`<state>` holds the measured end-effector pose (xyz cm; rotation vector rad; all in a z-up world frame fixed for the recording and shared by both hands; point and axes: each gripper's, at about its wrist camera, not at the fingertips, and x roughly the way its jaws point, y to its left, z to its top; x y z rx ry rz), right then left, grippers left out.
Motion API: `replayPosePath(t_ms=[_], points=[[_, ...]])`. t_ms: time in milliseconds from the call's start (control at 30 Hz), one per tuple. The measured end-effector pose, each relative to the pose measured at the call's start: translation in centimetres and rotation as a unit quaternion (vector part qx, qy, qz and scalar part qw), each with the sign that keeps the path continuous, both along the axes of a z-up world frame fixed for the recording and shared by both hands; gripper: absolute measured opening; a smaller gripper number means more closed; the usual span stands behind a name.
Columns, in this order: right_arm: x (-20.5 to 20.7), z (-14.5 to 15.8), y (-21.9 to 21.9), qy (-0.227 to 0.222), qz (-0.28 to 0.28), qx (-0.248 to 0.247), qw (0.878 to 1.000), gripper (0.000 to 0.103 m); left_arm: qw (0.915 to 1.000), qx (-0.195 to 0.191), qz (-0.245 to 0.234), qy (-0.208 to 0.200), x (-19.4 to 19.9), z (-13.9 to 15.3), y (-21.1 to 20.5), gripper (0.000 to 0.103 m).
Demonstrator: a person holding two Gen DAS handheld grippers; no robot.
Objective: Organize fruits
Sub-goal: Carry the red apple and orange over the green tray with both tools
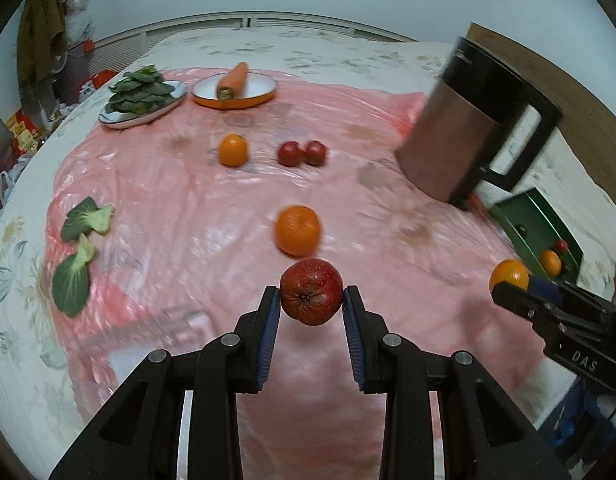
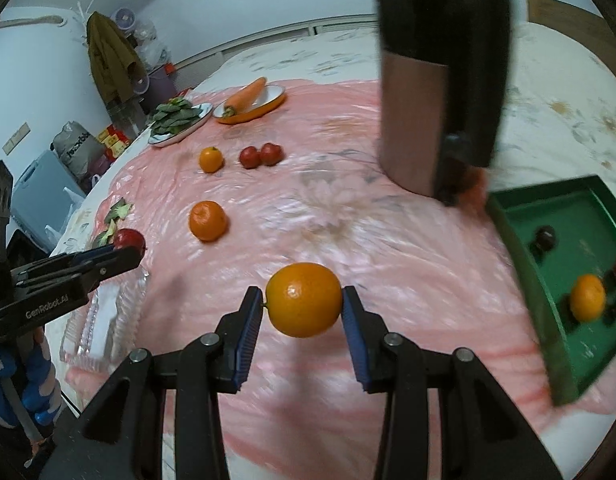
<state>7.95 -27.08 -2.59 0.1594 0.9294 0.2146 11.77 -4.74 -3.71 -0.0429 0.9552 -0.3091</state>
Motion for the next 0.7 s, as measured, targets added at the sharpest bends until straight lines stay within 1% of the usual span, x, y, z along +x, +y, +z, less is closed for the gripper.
replayPosePath(t_ms=[167,367,533,700], points=[[-2.2,0.5,-3.2,-0.008,-0.025,-0.002,1.0,0.042,0.9996,0.001,-0.028,-0.003,-2.2,0.6,-3.1,0.027],[-4.4,0.7,-7.3,-0.015,-0.061,0.002,0.998,0.042,0.9981,0.005,-0.061,-0.004,-3.9,1.2,-6.9,0.027],[-5.6,0.5,-12.1,-0.02,-0.1,0.003,0.995,0.042,0.9956,0.01,-0.094,-0.001,-4.7,1.4,-10.6,0.027],[-5.8,0.5,-17.5,-0.025,-0.146,-0.008,0.989,0.042,0.9907,0.012,-0.136,-0.002,-4.8,1.7,-15.3,0.027]])
